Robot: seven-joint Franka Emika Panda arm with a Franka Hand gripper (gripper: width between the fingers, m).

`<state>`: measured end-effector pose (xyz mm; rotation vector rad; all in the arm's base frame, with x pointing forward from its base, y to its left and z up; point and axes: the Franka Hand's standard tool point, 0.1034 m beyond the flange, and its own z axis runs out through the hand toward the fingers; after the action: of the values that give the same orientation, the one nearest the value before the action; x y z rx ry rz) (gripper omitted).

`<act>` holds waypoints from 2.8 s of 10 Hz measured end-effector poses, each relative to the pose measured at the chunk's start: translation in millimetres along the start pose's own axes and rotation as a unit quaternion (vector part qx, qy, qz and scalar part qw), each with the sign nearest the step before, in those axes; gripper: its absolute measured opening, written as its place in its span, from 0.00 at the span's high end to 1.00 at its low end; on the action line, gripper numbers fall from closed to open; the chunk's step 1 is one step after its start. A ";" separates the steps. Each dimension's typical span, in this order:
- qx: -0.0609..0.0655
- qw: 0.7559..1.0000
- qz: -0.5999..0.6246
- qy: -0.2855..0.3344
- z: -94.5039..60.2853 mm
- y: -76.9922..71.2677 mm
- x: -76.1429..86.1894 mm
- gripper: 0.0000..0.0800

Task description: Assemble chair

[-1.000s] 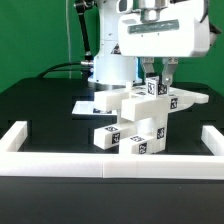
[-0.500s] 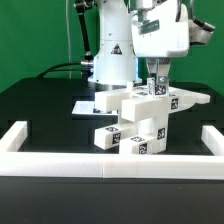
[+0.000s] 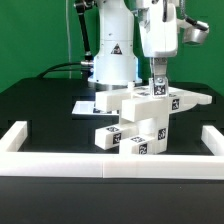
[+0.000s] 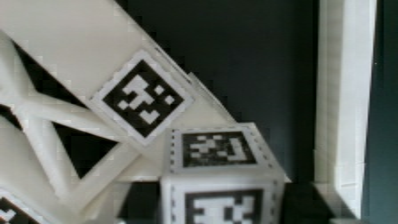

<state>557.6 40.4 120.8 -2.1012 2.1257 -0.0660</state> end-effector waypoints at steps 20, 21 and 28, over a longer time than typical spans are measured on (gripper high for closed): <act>-0.012 0.769 -0.639 0.028 -1.9 -2.9 -1.4 0.19; -0.013 0.762 -0.647 0.029 -1.9 -2.9 -1.9 0.19; -0.013 0.768 -0.639 0.029 -1.6 -3.0 -1.0 0.64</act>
Offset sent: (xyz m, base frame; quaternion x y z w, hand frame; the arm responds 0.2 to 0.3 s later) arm 0.0000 0.0000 0.0000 0.0000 0.0000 -0.1197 0.9928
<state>560.3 41.2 122.9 -3.0885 0.3083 -0.2378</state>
